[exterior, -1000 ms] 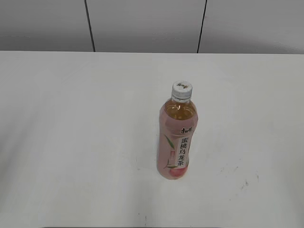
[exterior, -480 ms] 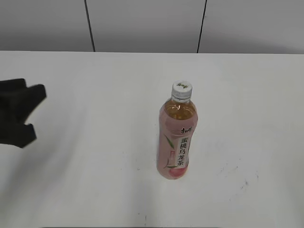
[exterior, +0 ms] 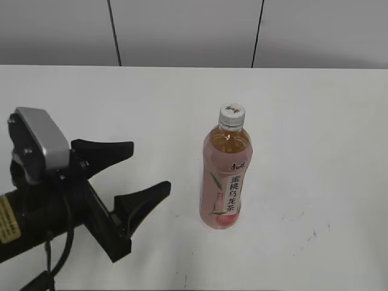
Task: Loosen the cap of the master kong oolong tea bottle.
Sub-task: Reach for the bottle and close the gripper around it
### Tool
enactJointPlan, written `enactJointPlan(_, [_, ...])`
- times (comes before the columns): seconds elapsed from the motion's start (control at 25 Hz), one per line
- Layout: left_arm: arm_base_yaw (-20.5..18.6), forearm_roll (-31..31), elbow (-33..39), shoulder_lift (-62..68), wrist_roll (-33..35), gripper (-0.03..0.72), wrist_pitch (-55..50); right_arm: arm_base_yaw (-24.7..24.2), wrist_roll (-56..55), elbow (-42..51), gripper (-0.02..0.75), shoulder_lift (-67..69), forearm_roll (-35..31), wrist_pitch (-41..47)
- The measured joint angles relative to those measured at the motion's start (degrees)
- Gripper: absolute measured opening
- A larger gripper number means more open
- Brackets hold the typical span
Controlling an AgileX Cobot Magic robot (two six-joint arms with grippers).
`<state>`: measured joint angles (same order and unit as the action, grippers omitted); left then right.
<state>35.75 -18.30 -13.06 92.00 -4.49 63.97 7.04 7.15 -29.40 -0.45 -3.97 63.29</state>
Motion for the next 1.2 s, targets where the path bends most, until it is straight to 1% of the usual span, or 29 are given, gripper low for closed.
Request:
enactJointPlan(0.08, [0.07, -1.48, 0.00, 4.89, 0.00, 0.568, 3.48, 0.00, 0.00, 0.00, 0.565, 0.00, 0.00, 0.00])
enactJointPlan(0.24, [0.13, -4.35, -1.91, 11.51, -0.02, 0.589, 4.15, 0.00, -0.06, 0.00, 0.565, 0.00, 0.00, -0.02])
enactJointPlan(0.64, [0.17, -8.56, -9.12, 13.87, -0.30, 0.590, 5.16, 0.00, -1.79, 0.00, 0.565, 0.00, 0.00, -0.02])
enactJointPlan(0.84, [0.17, -9.52, -12.43, 17.28, -3.83, 0.589, 5.23, 0.00, -1.99, 0.00, 0.565, 0.00, 0.00, -0.02])
enactJointPlan(1.04, [0.17, -12.87, -16.54, 20.09, -6.40, 0.588, 5.23, 0.00, -2.06, 0.00, 0.565, 0.00, 0.00, -0.02])
enactJointPlan(1.2, [0.17, -13.84, -19.30, 22.20, -7.92, 0.588, 5.28, 0.00, -2.06, 0.00, 0.565, 0.00, 0.00, -0.02])
